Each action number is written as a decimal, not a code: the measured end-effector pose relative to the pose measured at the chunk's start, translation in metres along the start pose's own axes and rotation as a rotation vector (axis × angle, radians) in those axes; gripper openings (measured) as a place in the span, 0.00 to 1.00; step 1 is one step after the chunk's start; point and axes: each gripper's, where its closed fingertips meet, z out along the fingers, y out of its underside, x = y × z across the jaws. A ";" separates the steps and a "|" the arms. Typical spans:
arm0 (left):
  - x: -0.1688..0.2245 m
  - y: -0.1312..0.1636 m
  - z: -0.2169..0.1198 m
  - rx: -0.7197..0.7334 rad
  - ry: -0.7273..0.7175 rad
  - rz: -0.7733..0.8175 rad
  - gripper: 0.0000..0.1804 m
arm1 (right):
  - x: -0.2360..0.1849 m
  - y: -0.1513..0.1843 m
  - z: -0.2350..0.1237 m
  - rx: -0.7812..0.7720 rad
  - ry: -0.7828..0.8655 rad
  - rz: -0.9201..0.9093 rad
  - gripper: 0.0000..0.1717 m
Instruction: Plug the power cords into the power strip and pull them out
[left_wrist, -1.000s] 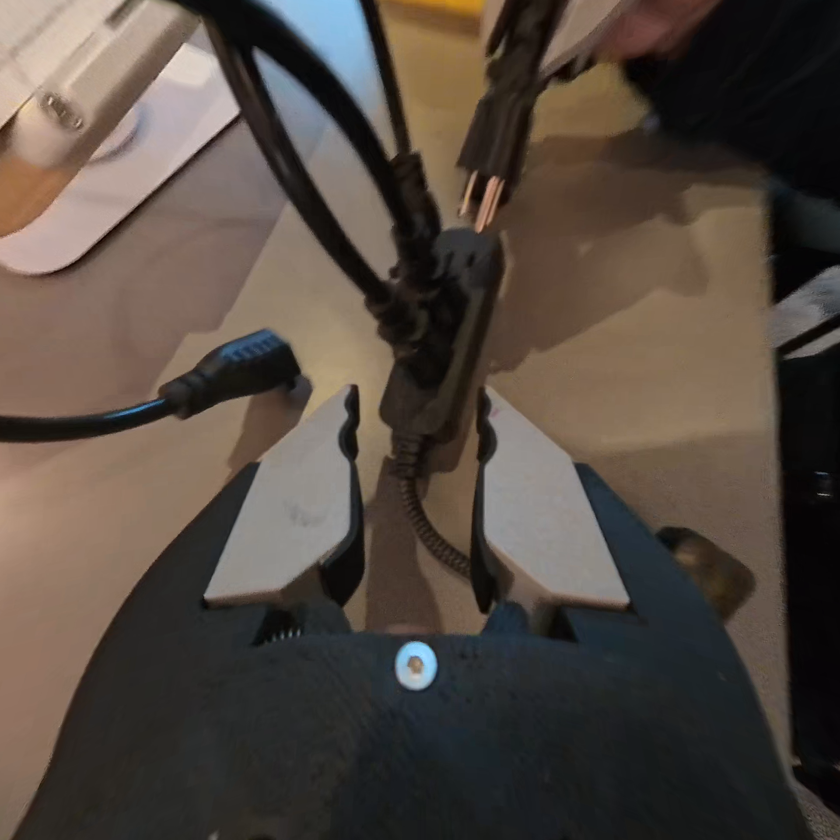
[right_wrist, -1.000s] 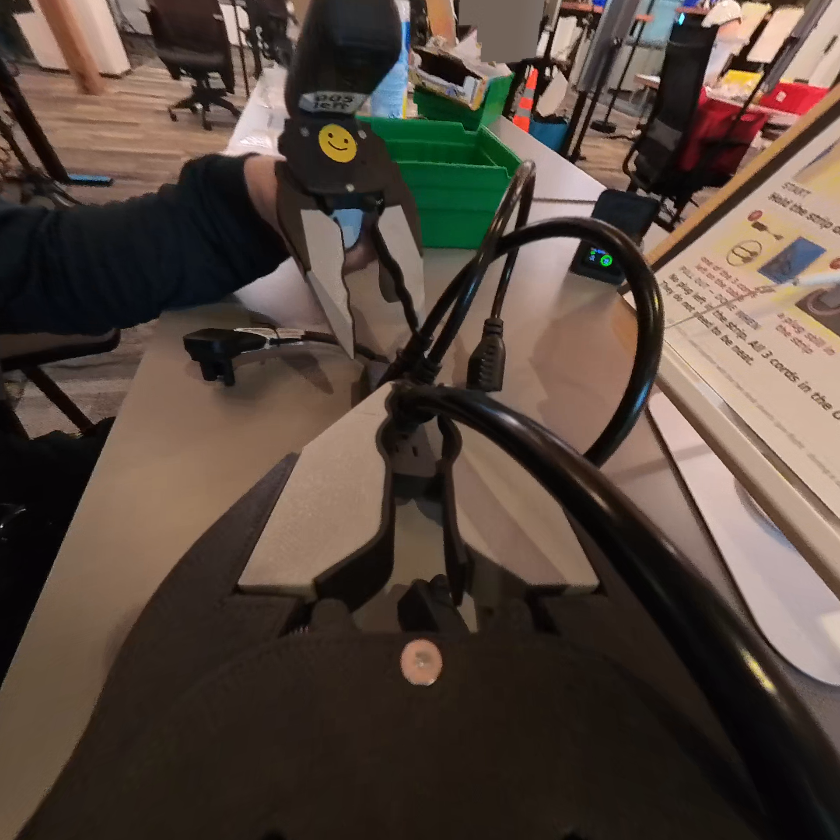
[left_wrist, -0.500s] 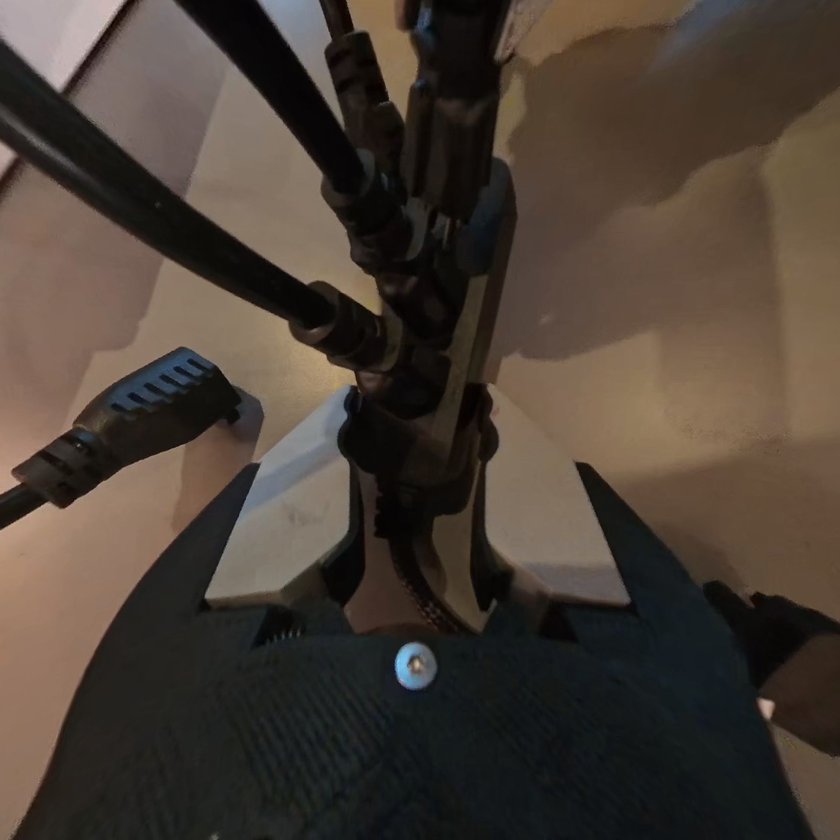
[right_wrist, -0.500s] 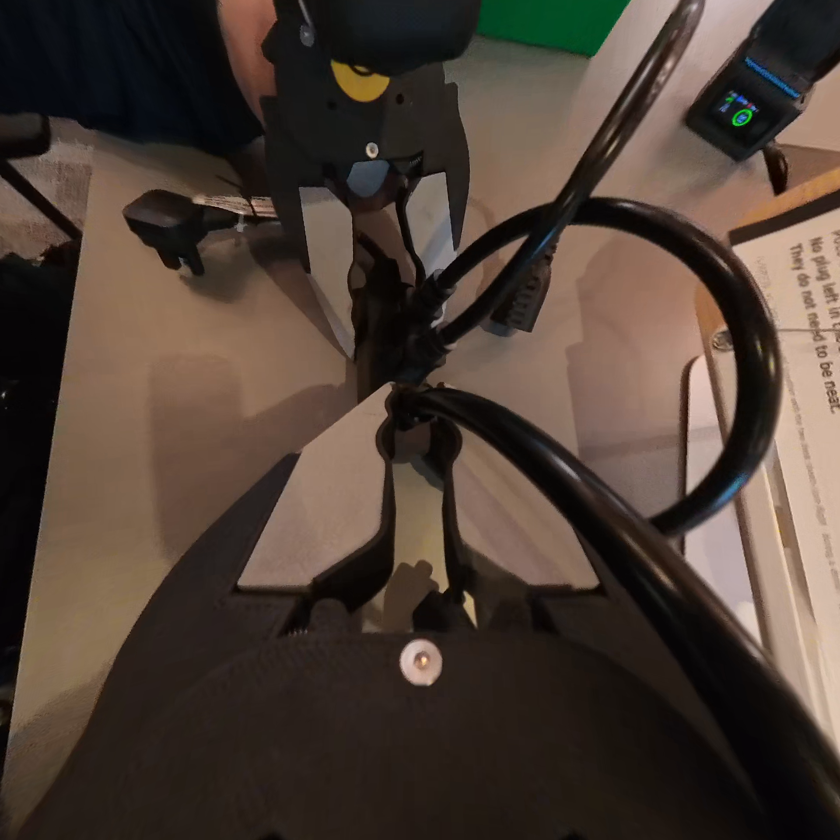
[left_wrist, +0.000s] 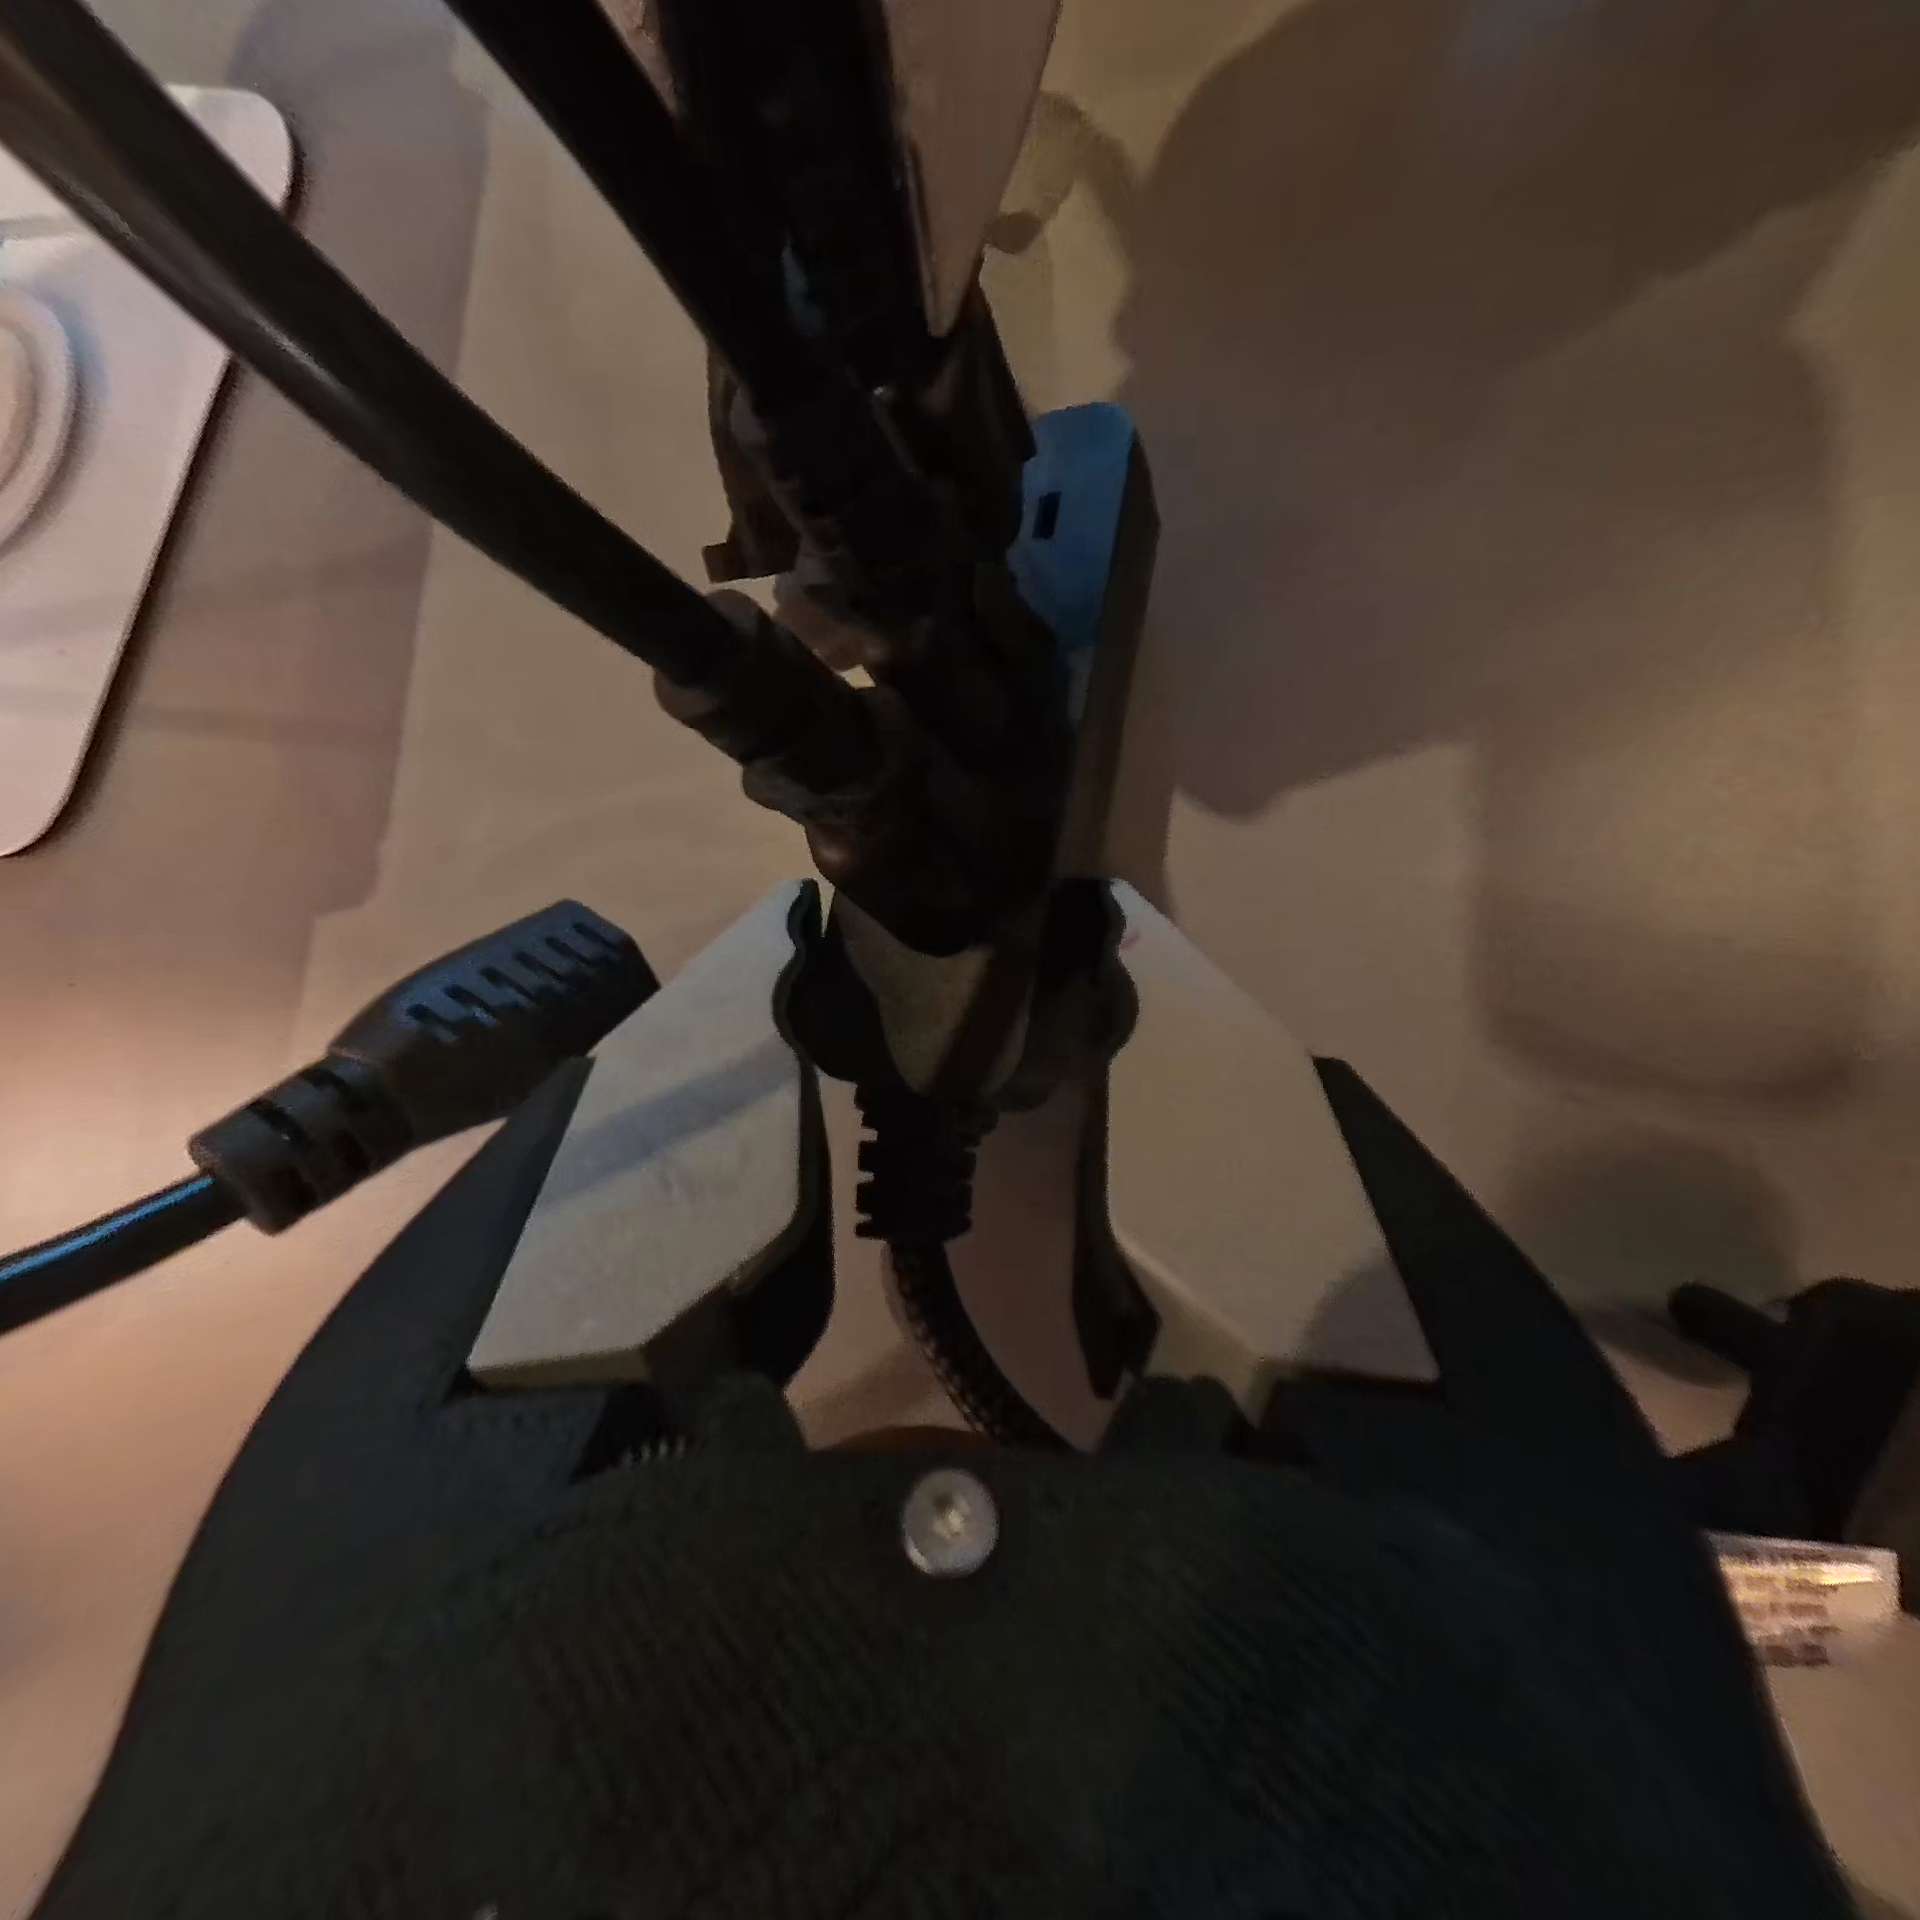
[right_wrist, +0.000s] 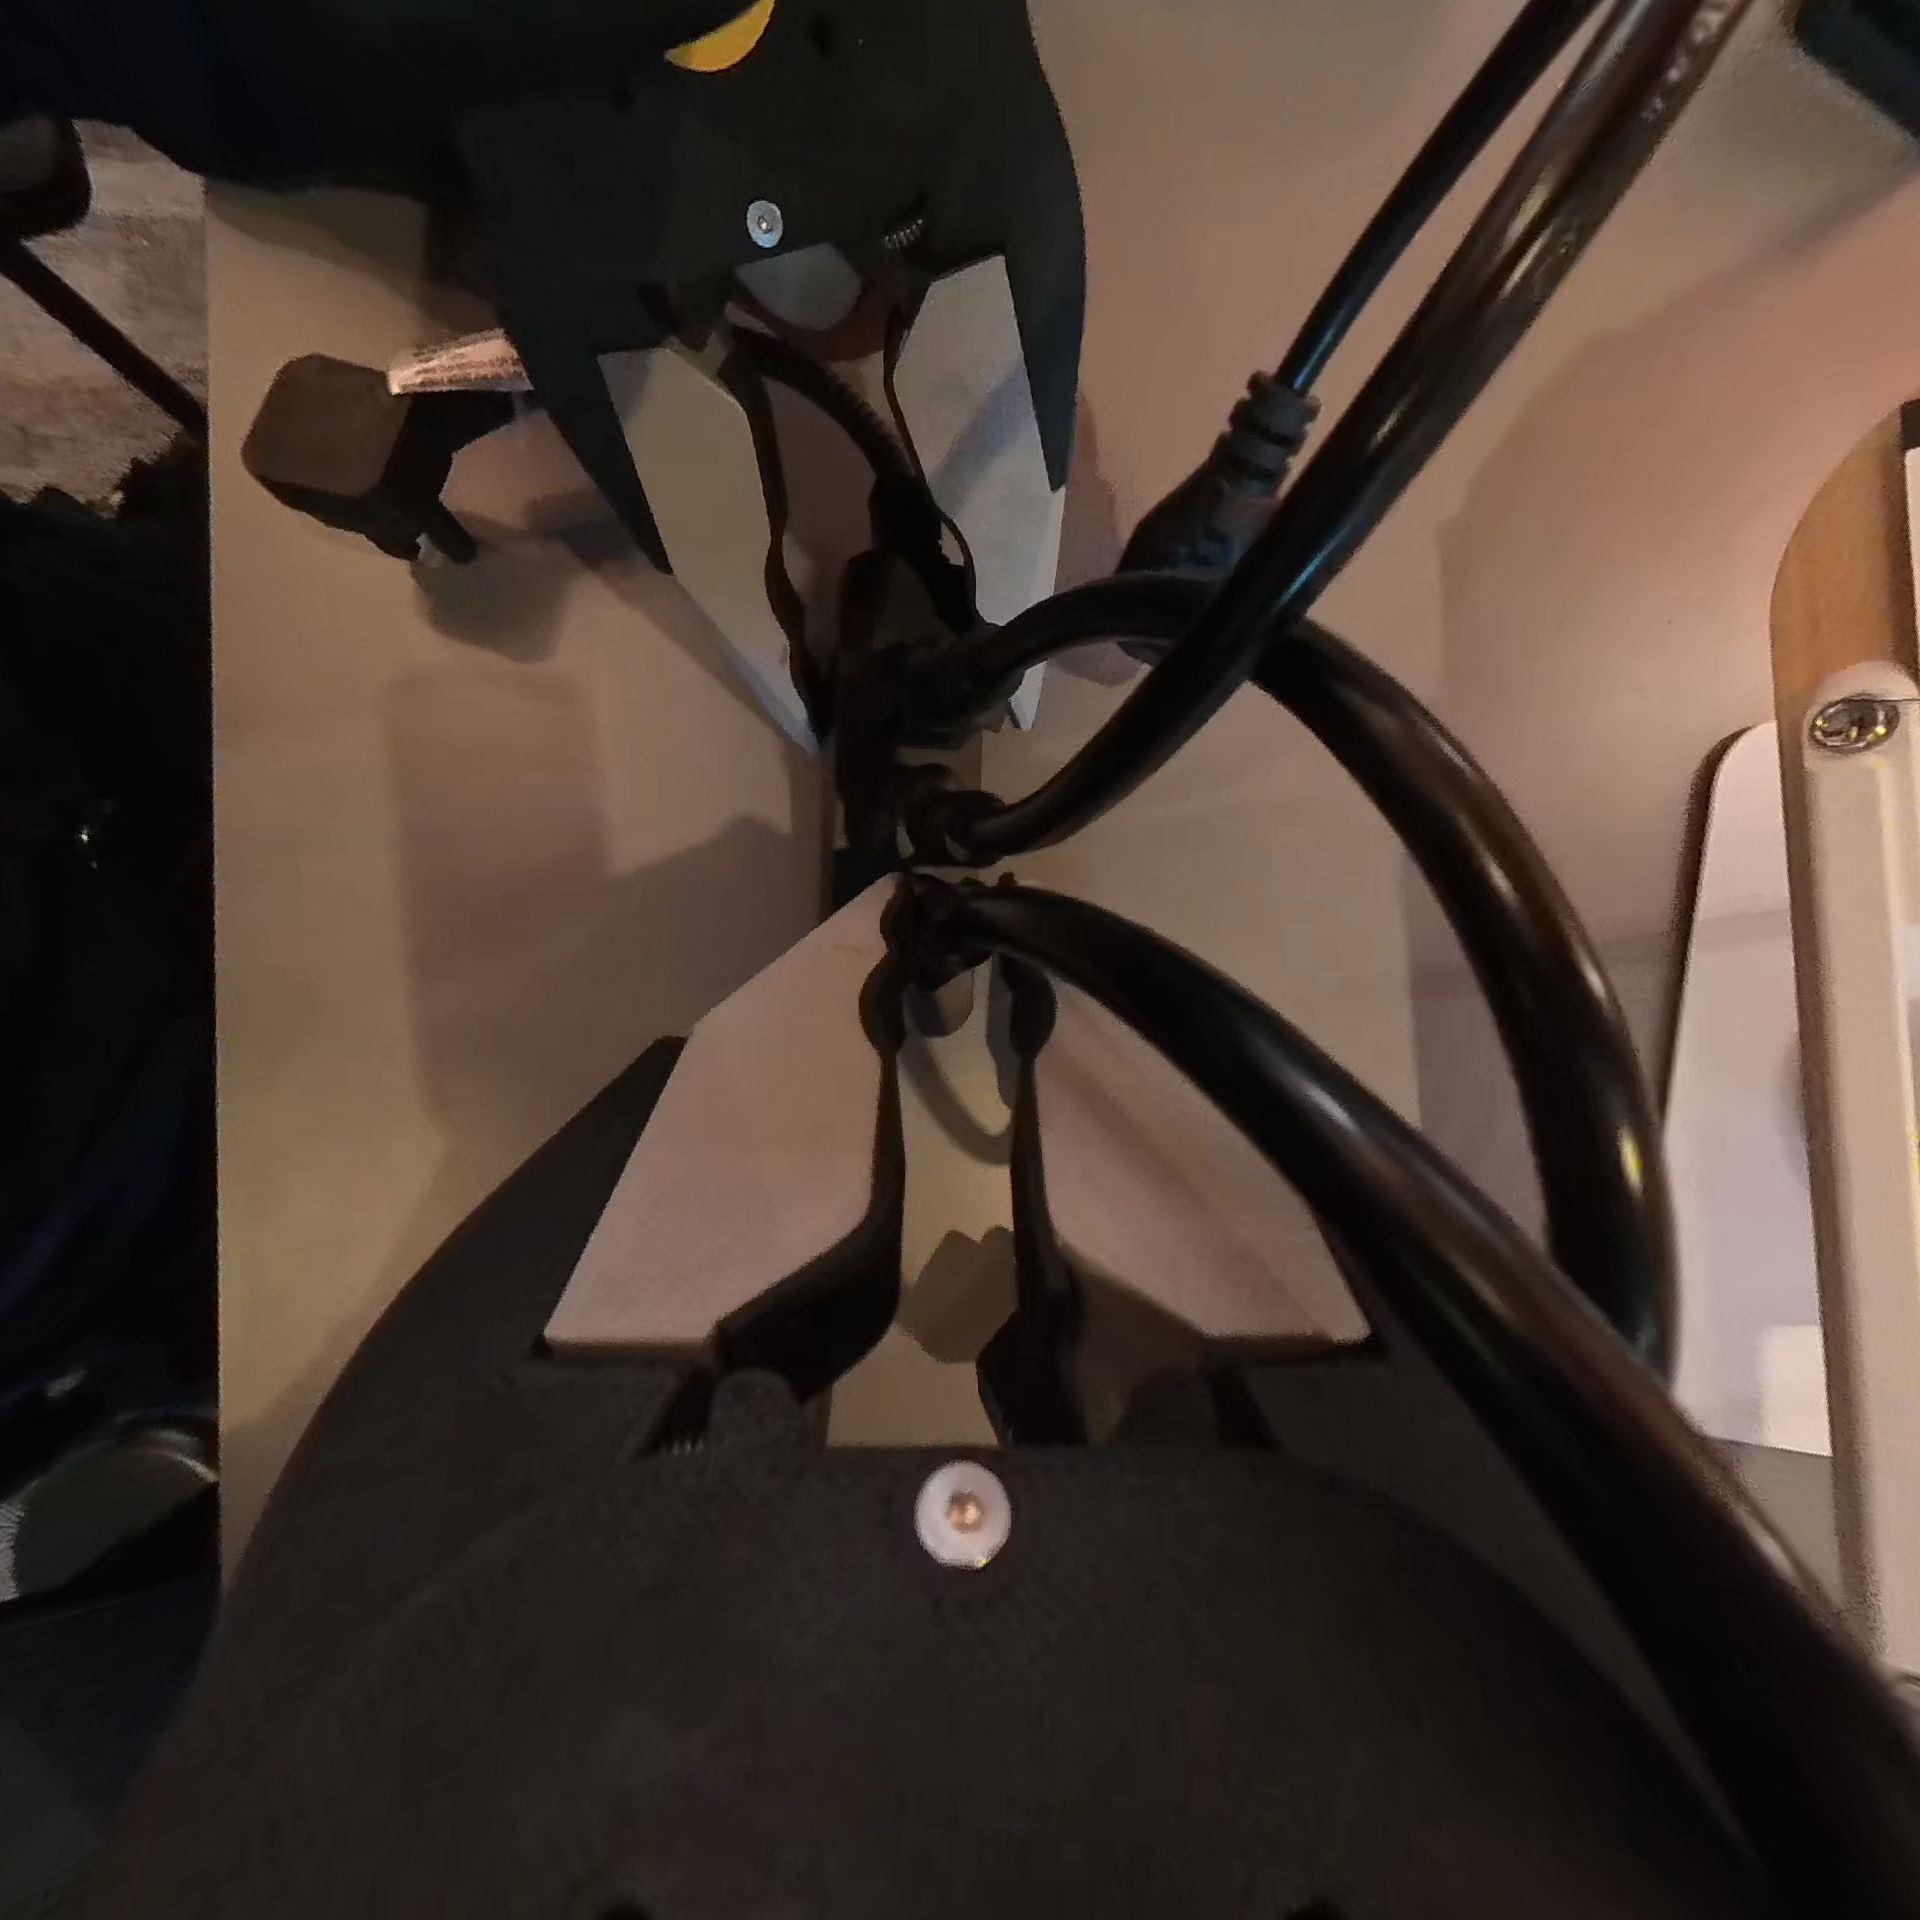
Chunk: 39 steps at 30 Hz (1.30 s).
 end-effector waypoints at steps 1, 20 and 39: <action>0.001 0.000 0.000 0.003 0.012 -0.013 0.27 | 0.000 -0.001 0.001 0.002 -0.003 0.013 0.06; 0.015 0.000 0.000 0.062 0.152 -0.107 0.24 | -0.015 0.014 -0.011 0.325 0.080 0.250 0.07; 0.019 -0.007 0.004 0.080 0.060 -0.160 0.24 | -0.016 0.010 -0.007 0.064 0.233 0.346 0.06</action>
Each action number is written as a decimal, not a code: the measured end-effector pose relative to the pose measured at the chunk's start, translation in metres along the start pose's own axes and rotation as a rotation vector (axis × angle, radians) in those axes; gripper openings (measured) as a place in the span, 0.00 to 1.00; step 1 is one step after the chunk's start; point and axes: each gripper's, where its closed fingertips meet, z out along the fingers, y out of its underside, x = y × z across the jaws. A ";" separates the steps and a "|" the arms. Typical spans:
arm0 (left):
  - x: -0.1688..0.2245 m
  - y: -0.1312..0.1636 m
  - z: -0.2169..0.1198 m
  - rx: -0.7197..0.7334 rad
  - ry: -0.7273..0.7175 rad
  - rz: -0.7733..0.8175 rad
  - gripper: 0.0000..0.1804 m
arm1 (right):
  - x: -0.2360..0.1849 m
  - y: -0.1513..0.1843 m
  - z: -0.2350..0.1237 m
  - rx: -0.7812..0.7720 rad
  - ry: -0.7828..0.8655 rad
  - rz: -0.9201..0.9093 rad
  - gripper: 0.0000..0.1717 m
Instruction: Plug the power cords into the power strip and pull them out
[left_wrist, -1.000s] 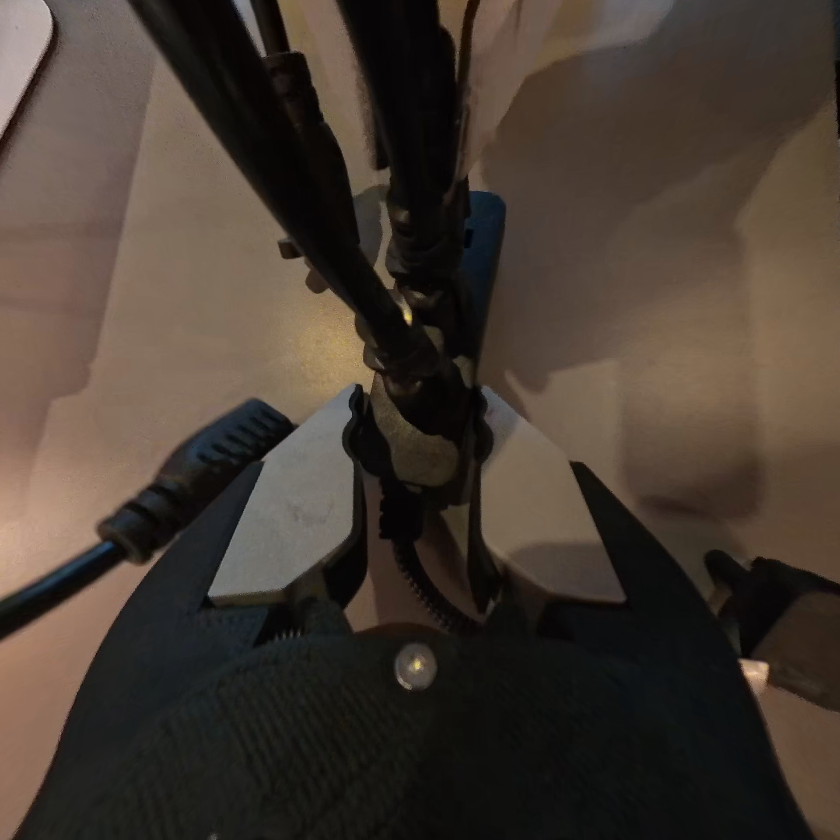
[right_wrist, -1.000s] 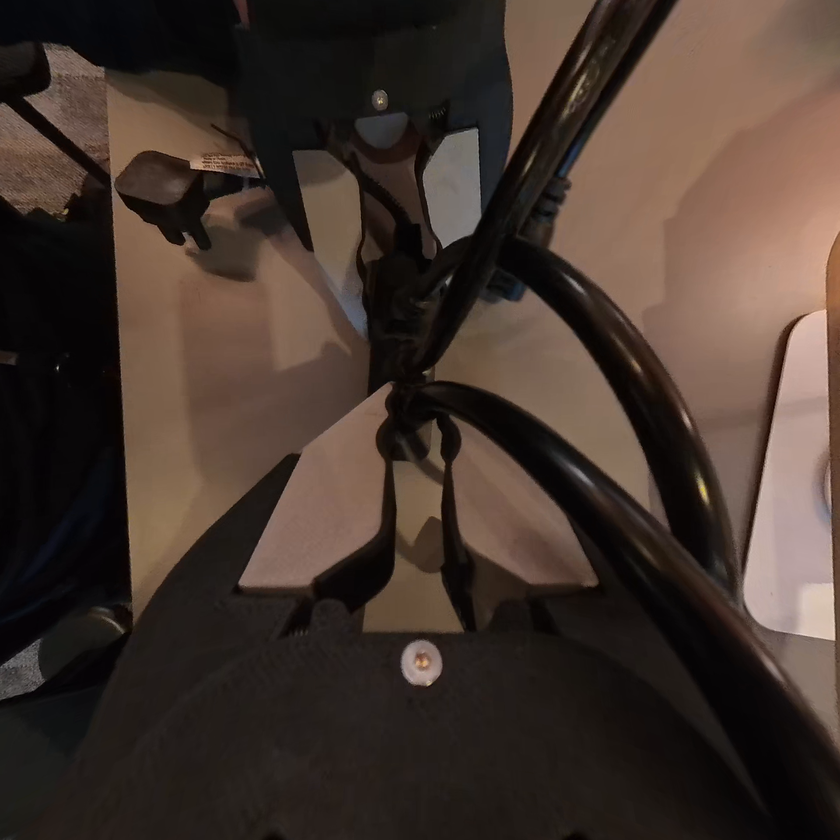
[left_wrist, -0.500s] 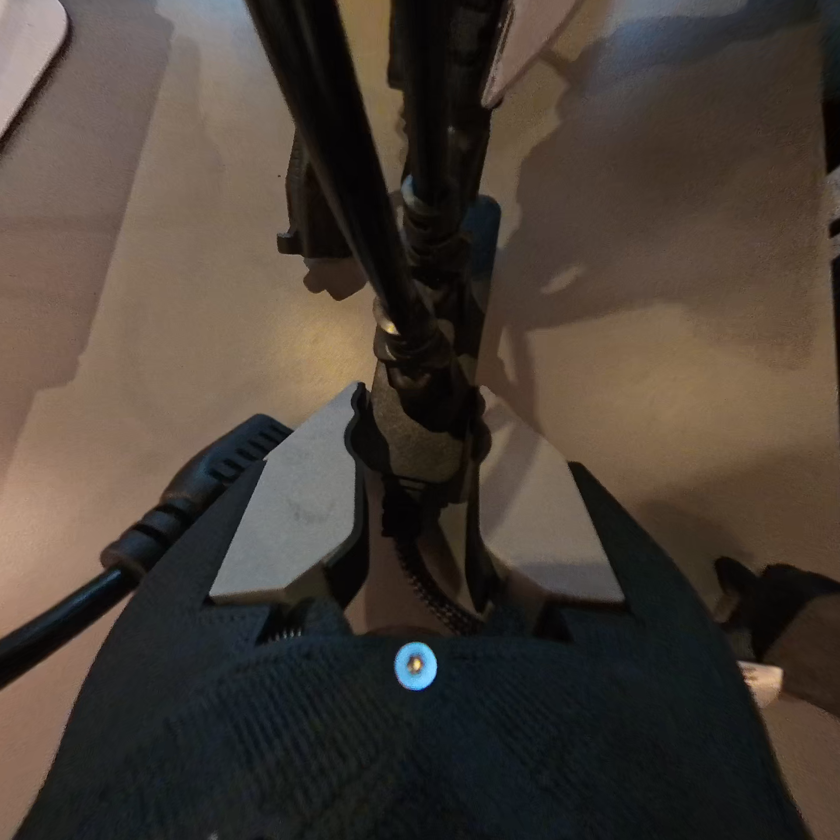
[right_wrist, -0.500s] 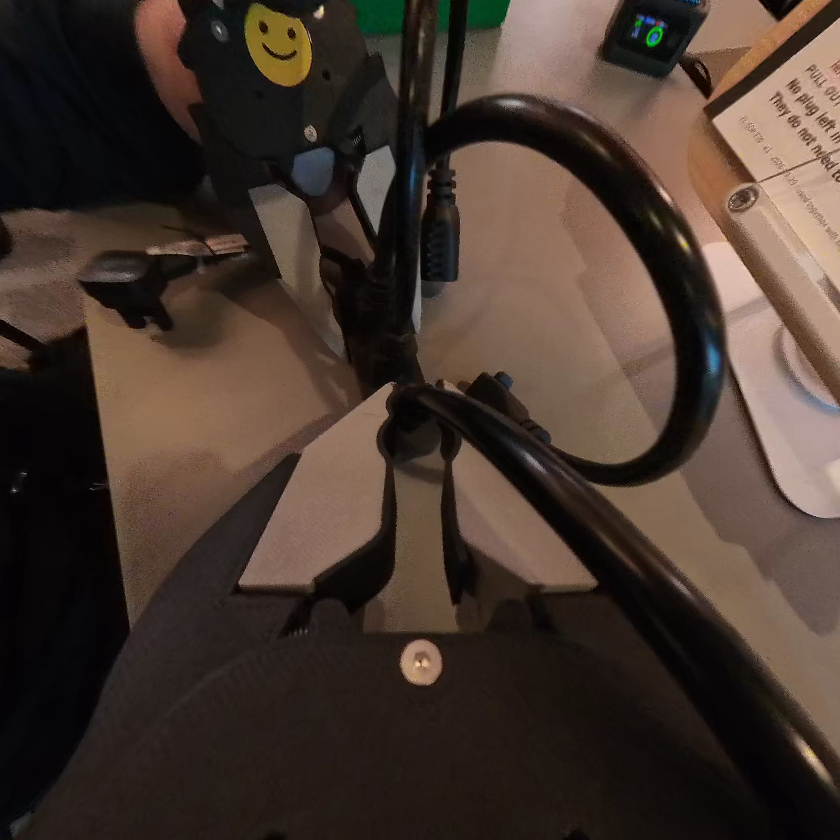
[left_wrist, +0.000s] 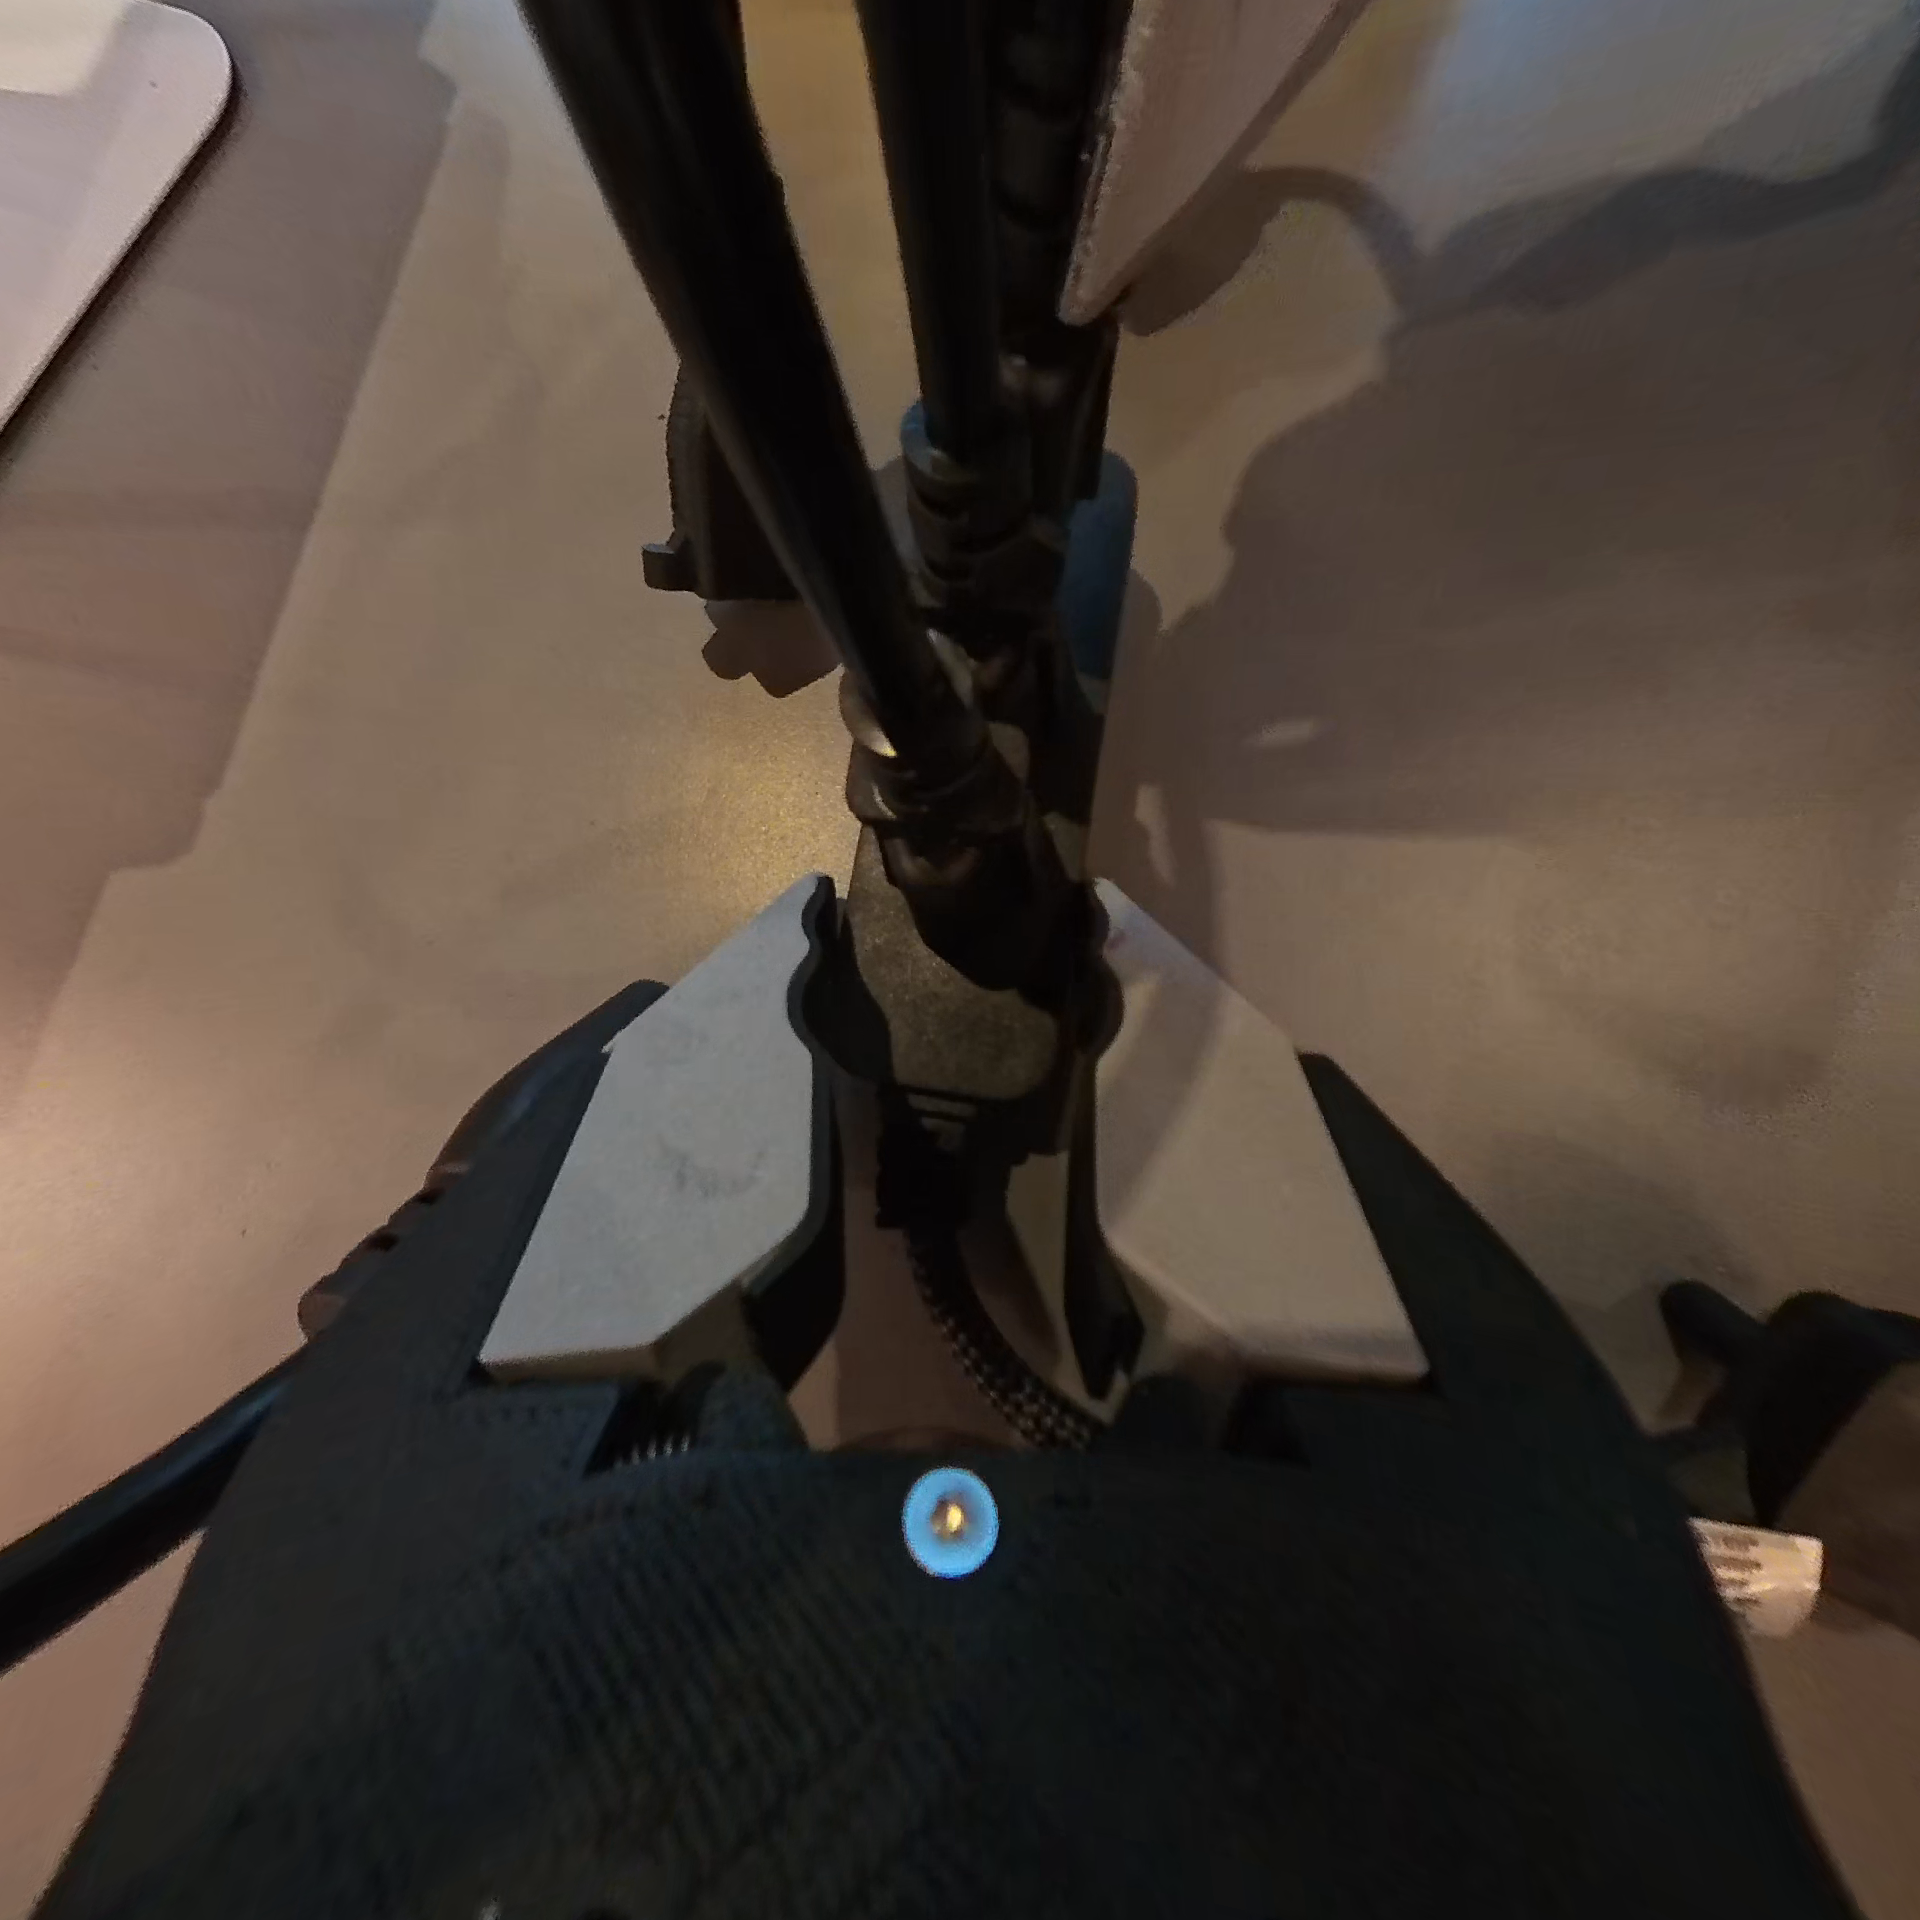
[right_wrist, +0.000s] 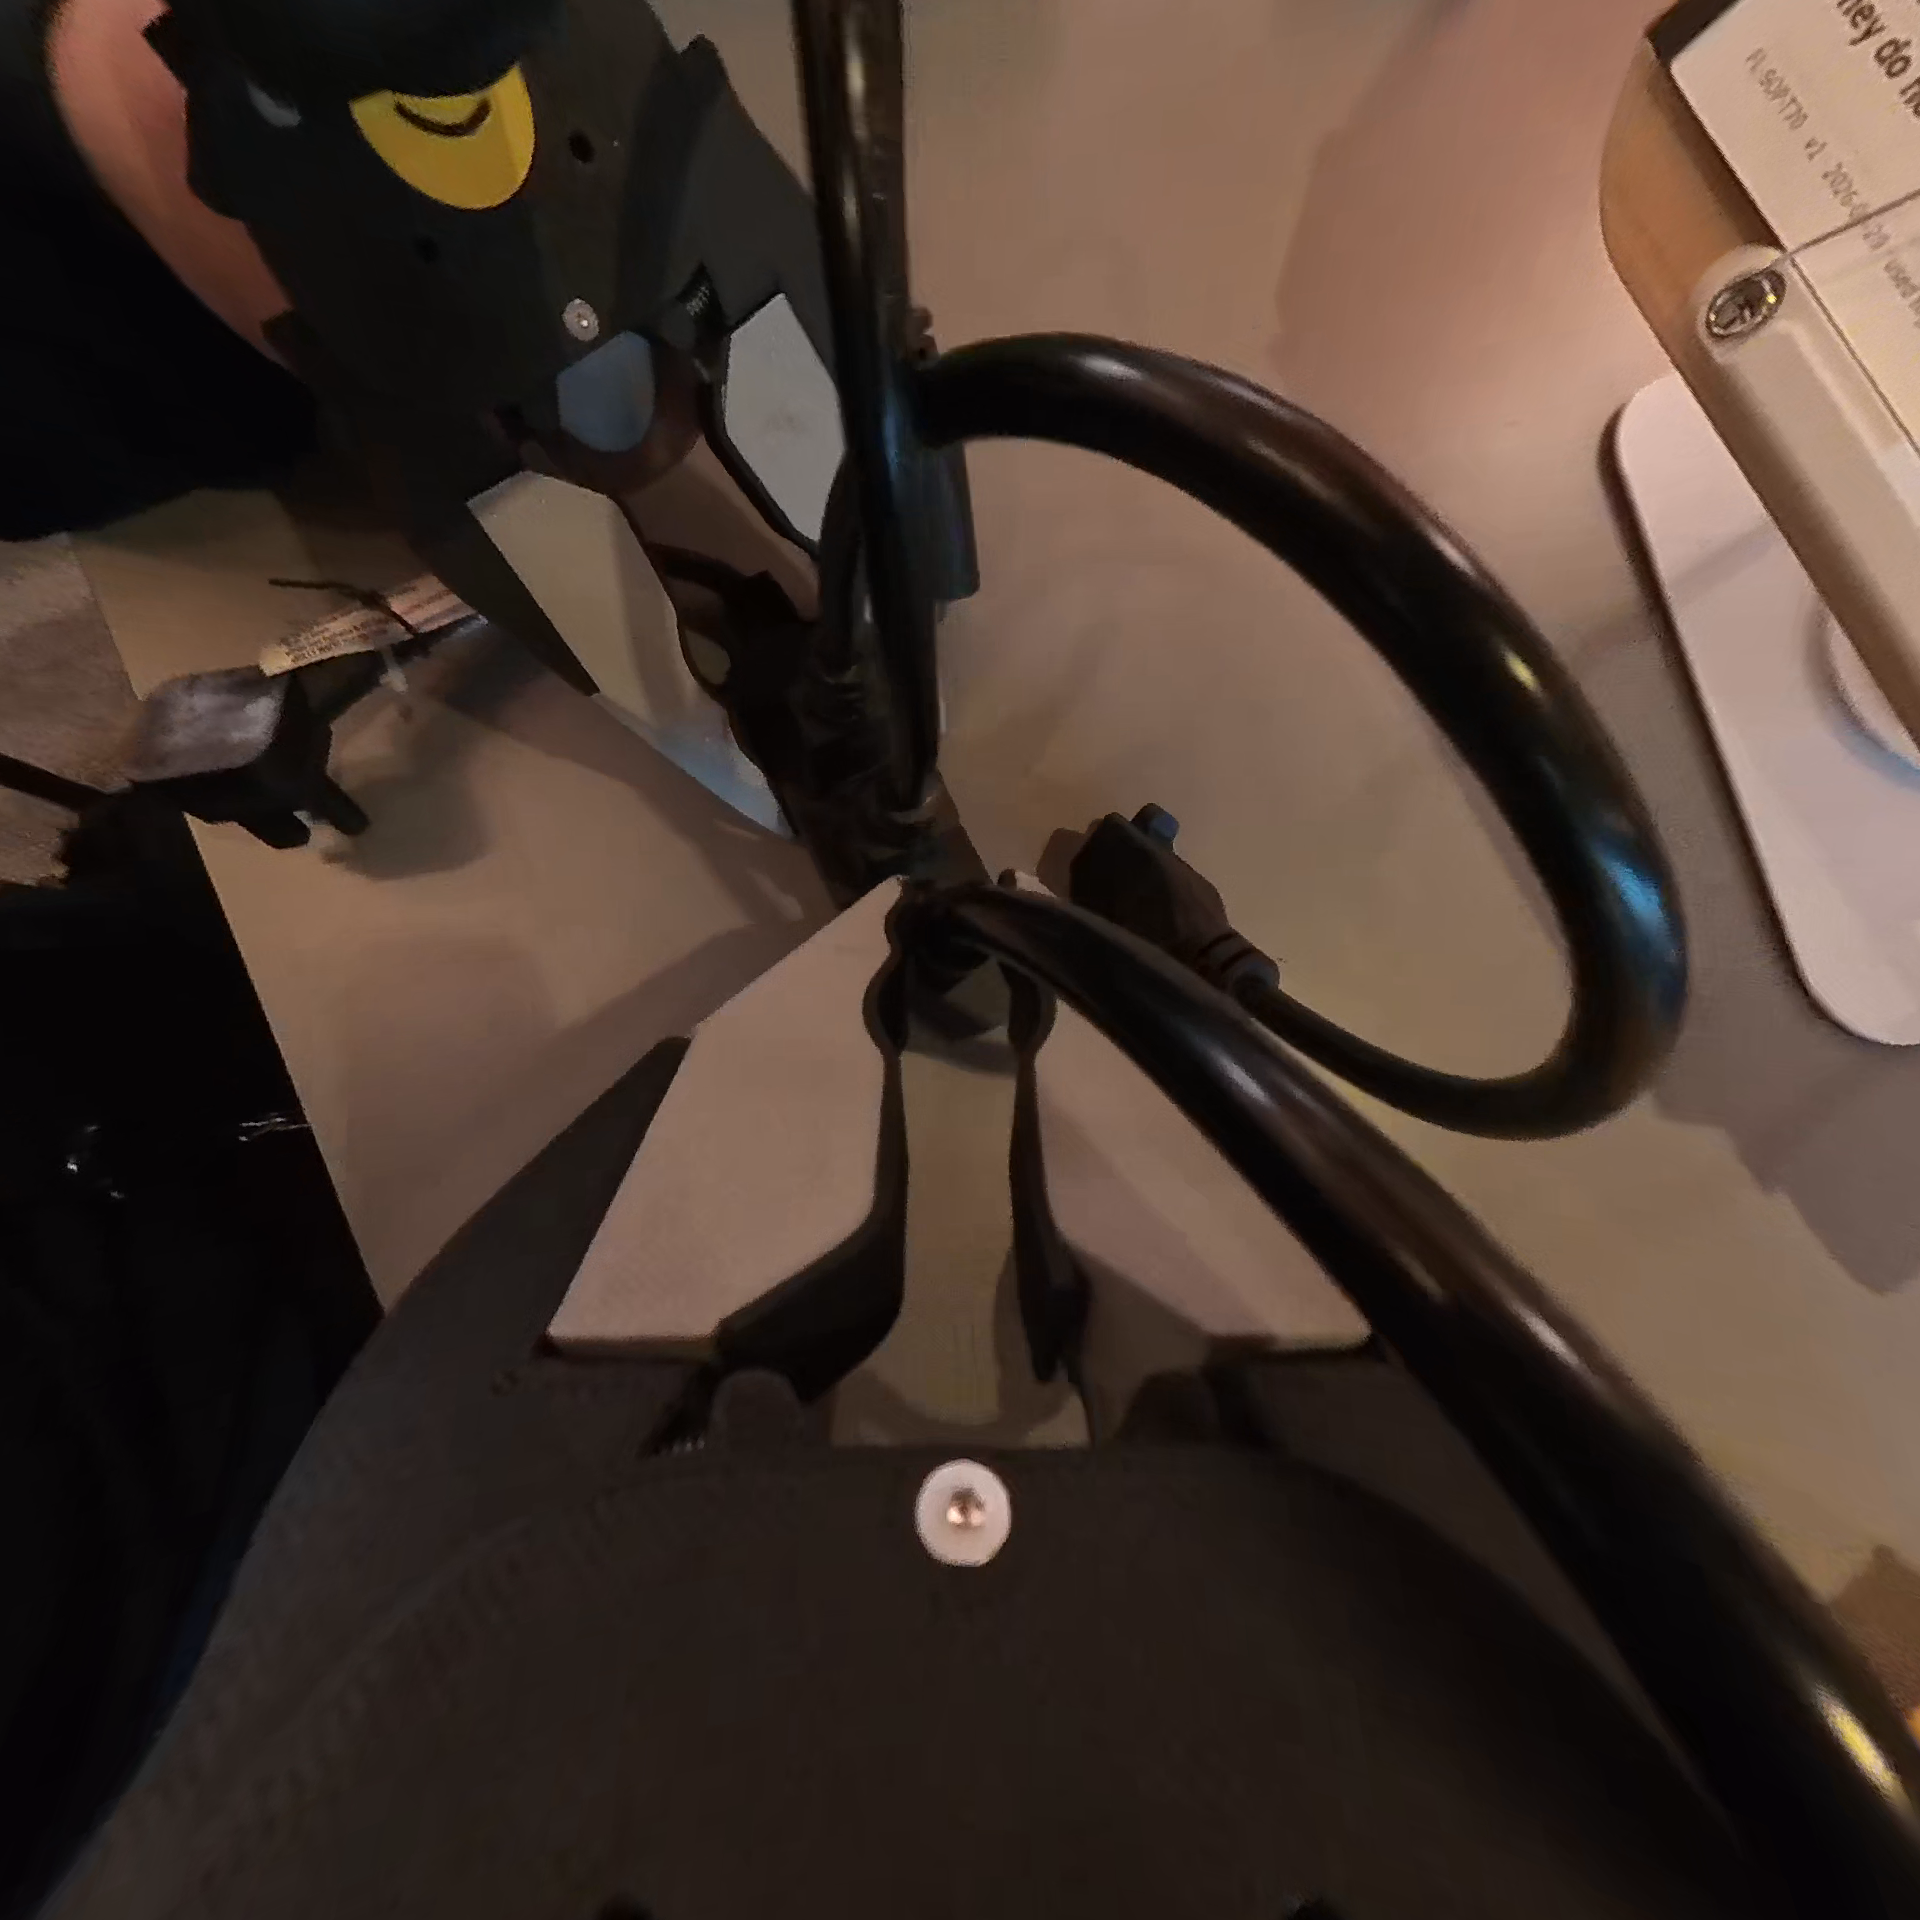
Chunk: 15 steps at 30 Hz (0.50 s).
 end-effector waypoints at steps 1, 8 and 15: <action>0.000 0.000 0.000 0.001 0.000 -0.001 0.24 | 0.001 0.000 0.000 0.011 -0.012 0.027 0.06; 0.001 -0.001 0.001 0.002 0.004 0.000 0.24 | 0.003 0.004 -0.003 0.026 -0.060 0.116 0.06; 0.001 -0.002 0.002 -0.004 -0.011 -0.013 0.24 | 0.007 0.007 -0.004 0.028 -0.027 0.186 0.07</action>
